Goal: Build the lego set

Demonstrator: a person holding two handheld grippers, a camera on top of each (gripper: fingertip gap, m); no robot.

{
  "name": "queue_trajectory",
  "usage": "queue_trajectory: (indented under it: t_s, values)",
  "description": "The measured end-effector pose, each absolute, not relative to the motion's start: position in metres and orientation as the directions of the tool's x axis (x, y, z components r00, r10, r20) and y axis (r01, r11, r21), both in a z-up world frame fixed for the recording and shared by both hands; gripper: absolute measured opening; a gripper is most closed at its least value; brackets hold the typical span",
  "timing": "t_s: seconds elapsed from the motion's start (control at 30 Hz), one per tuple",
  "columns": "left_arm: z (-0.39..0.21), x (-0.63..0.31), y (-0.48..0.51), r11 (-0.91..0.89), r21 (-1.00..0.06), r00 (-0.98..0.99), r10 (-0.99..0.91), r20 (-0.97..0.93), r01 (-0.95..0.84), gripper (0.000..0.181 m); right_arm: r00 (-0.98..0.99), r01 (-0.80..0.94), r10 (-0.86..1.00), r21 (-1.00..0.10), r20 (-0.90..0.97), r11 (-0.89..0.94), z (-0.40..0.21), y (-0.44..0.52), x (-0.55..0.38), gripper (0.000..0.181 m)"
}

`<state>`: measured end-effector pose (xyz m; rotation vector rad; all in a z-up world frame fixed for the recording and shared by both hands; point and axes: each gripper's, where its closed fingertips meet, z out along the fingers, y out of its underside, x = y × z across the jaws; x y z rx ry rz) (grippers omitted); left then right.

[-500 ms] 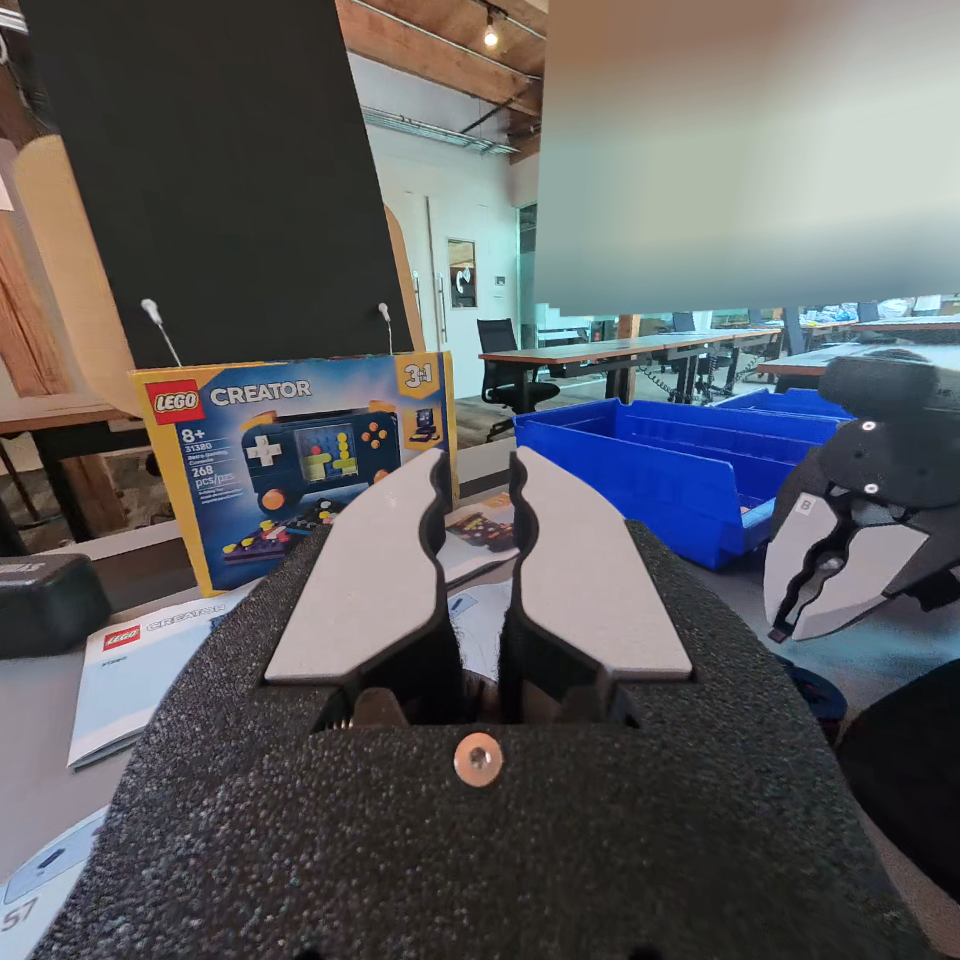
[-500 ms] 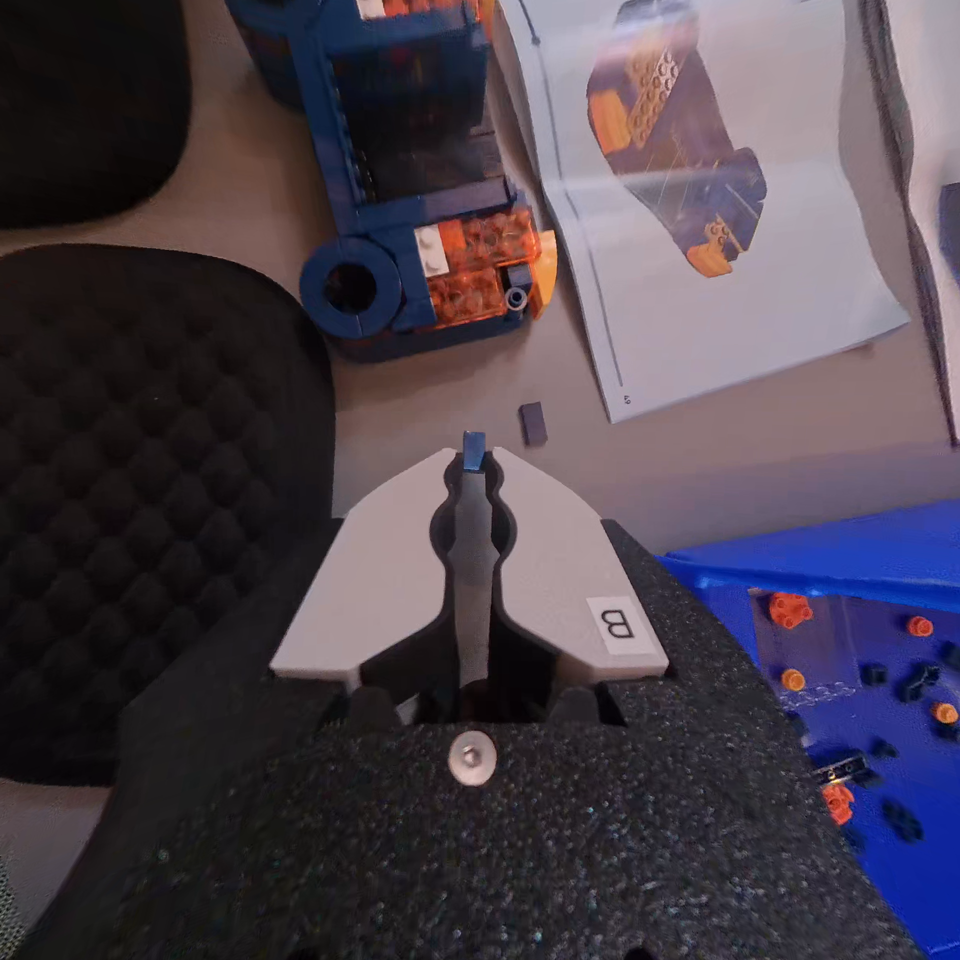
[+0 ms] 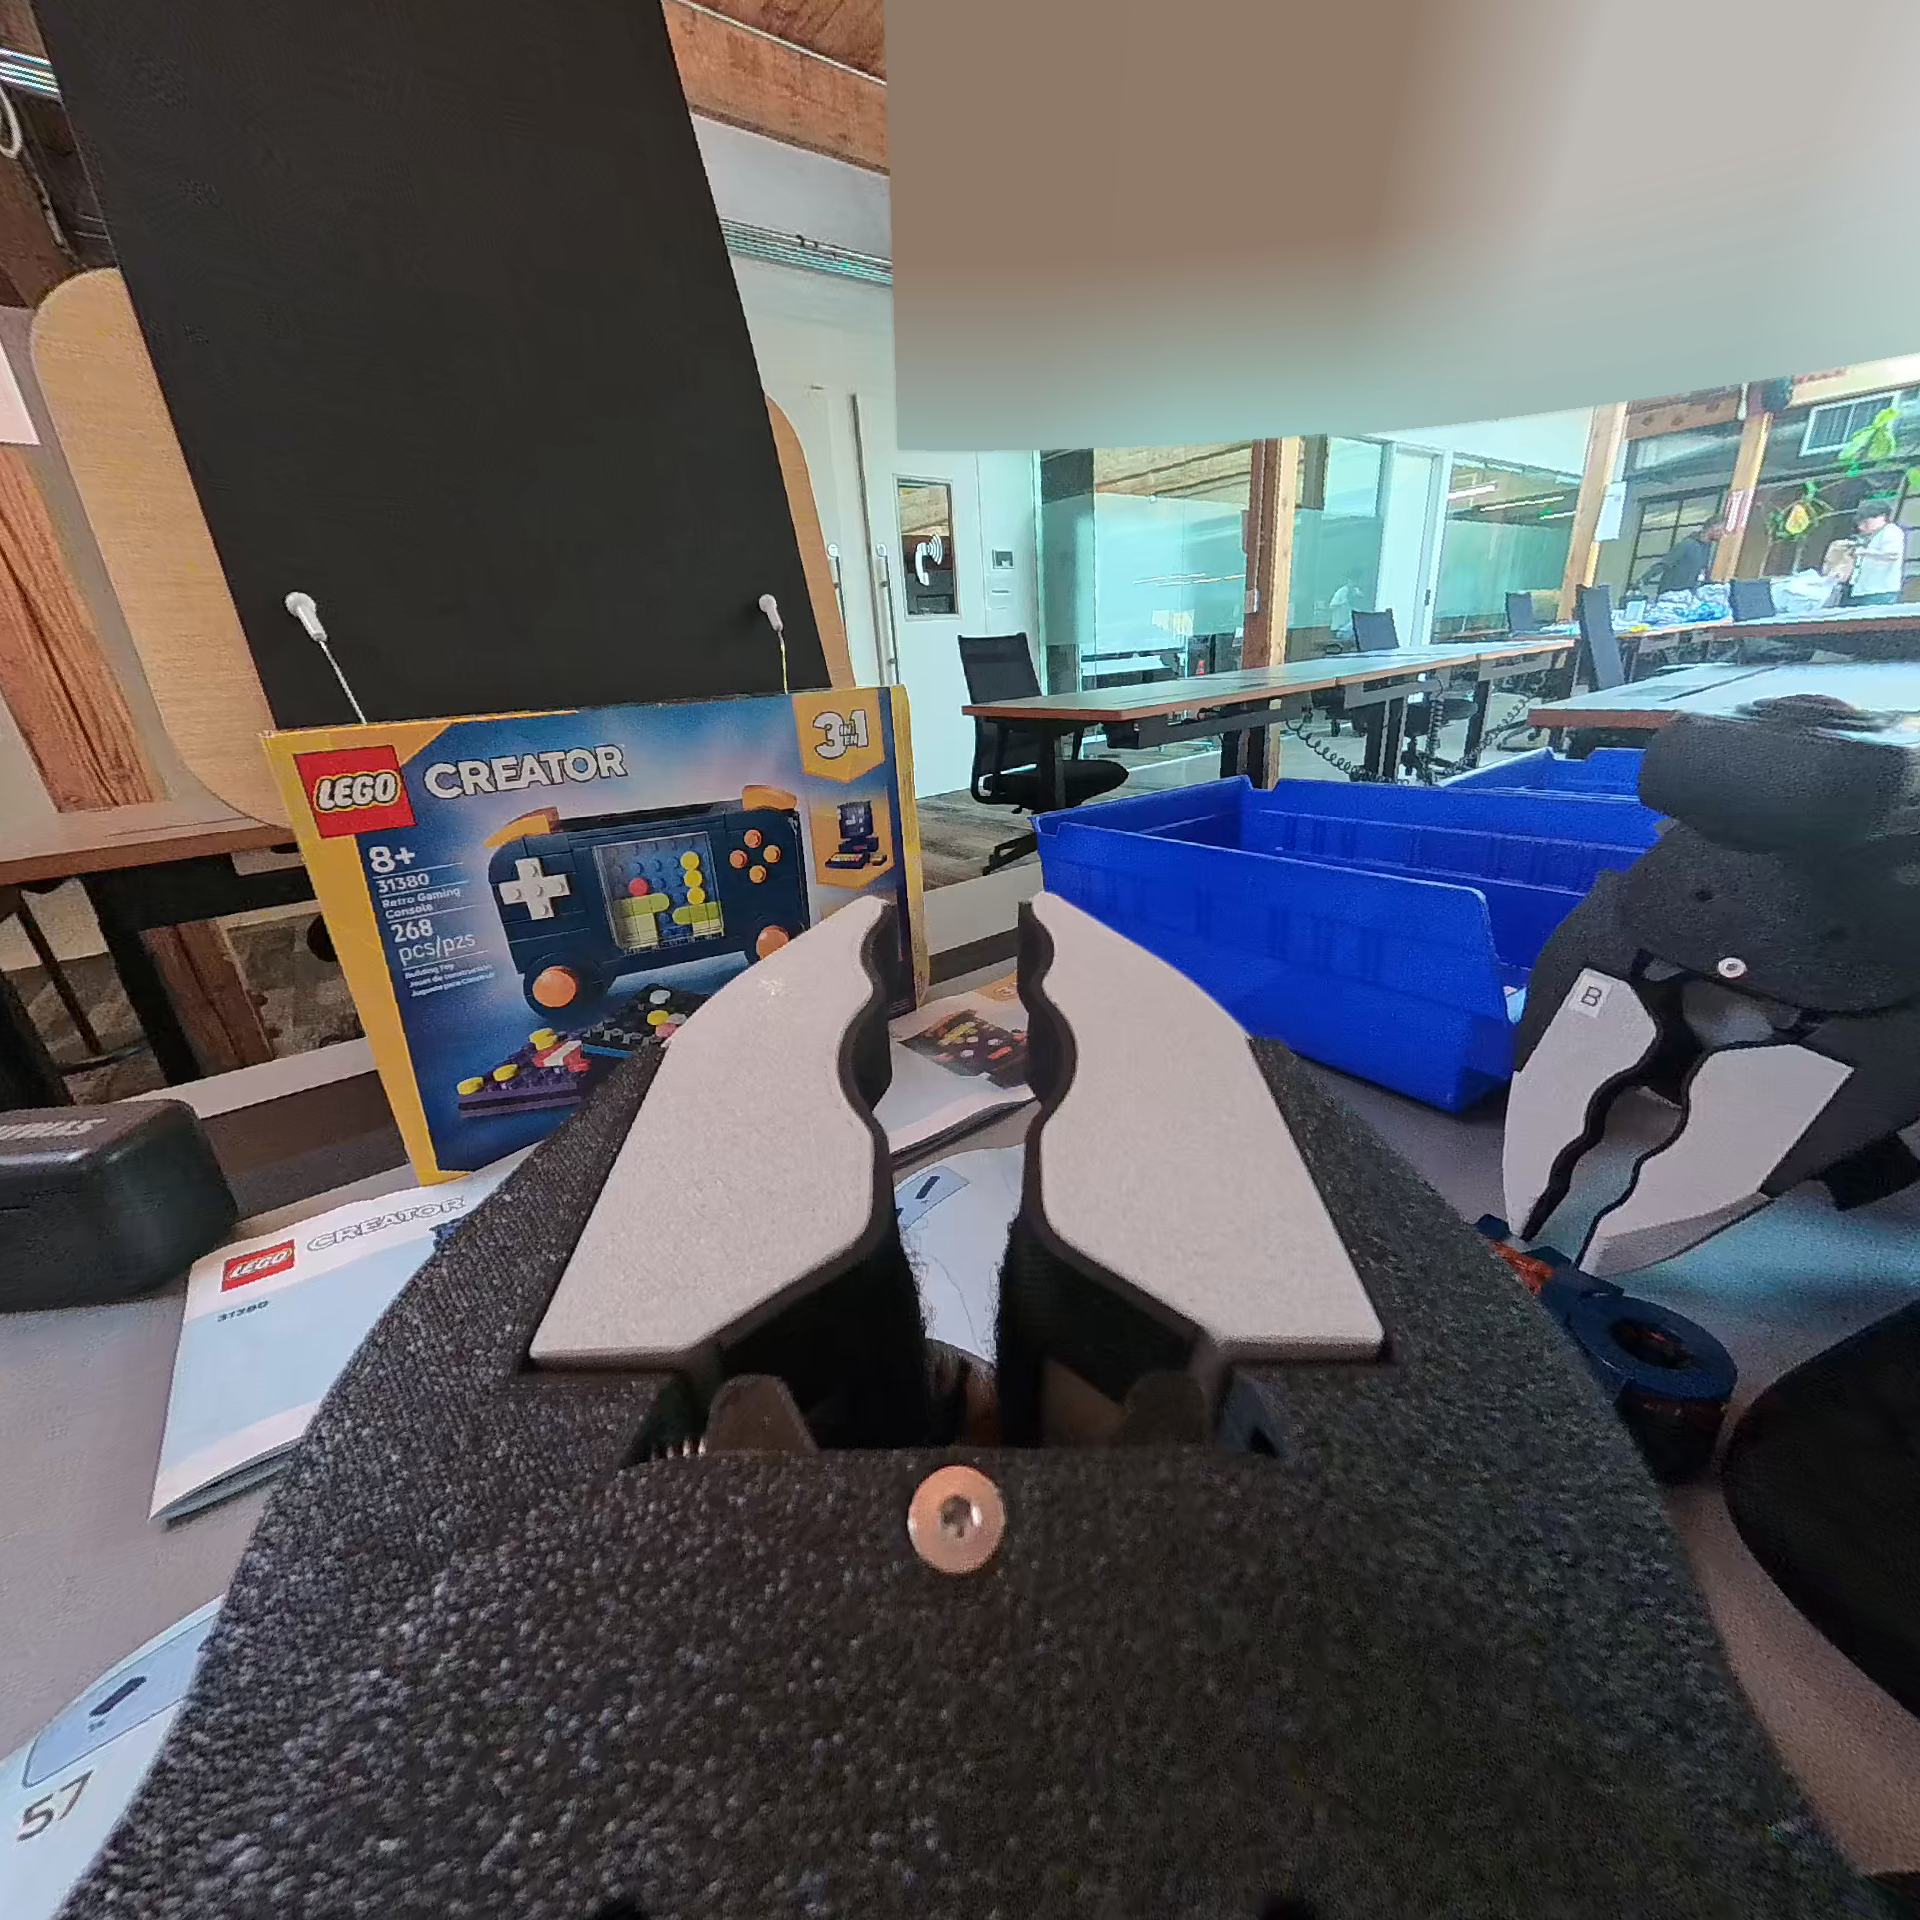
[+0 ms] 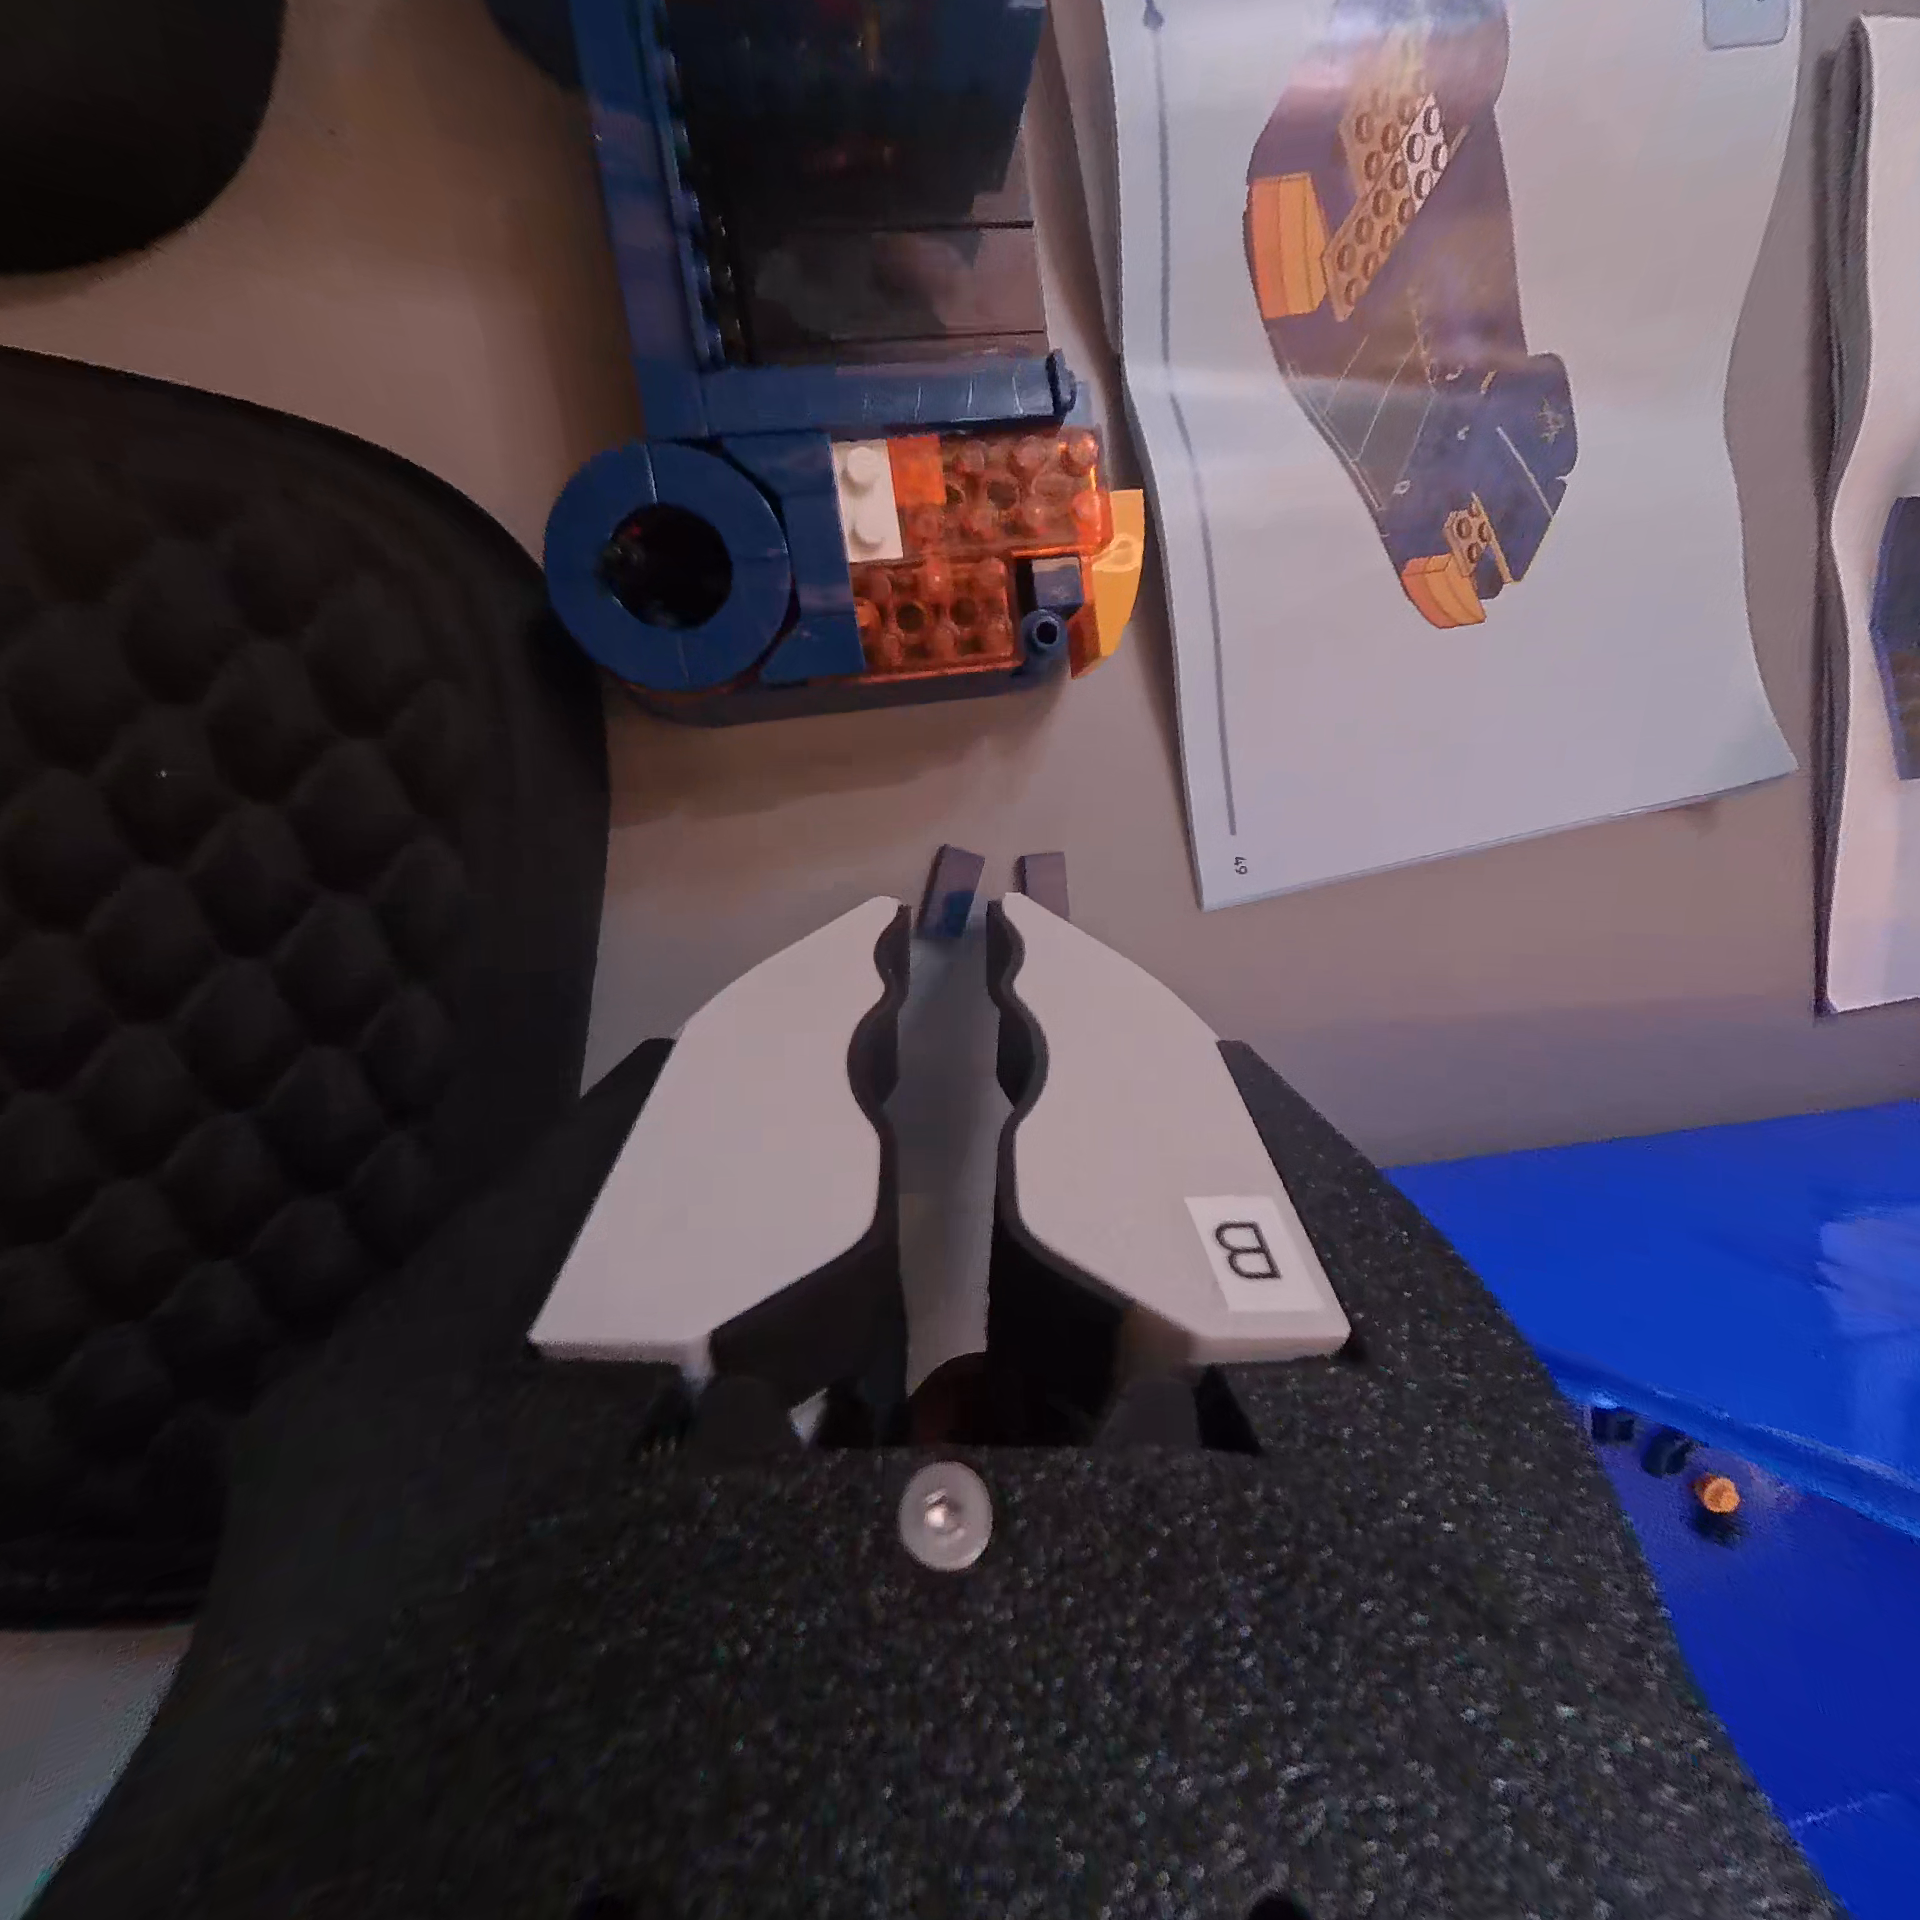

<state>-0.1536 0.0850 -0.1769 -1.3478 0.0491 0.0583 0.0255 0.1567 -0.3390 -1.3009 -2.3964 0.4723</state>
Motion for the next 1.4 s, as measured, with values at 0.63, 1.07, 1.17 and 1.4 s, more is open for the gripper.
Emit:
queue_trajectory:
  t_s: [0.63, 1.07, 1.17, 1.4]
  values:
    - [-0.129, -0.22, 0.02, 0.66, -0.751, 0.941, 0.248, 0.228, 0.007, 0.111, 0.283, -0.475, 0.945, -0.832, 0.165, 0.288, -0.123, 0.162, -0.028, 0.097]
    - [-0.131, -0.195, 0.038, 0.503, -0.817, 0.917, 0.391, -0.076, -0.282, 0.124, 0.259, -0.571, 0.951, -0.767, 0.169, 0.292, -0.124, 0.153, -0.022, 0.112]
    - [-0.143, -0.201, 0.046, 0.452, -0.854, 0.921, 0.382, -0.076, -0.258, 0.106, 0.283, -0.53, 0.941, -0.787, 0.187, 0.316, -0.132, 0.16, -0.026, 0.074]
    - [-0.234, -0.194, 0.102, -0.139, -0.956, 0.946, 0.161, -0.28, -0.259, 0.0, 0.255, -0.253, 0.895, -0.868, 0.366, 0.427, -0.172, 0.159, -0.056, 0.0]
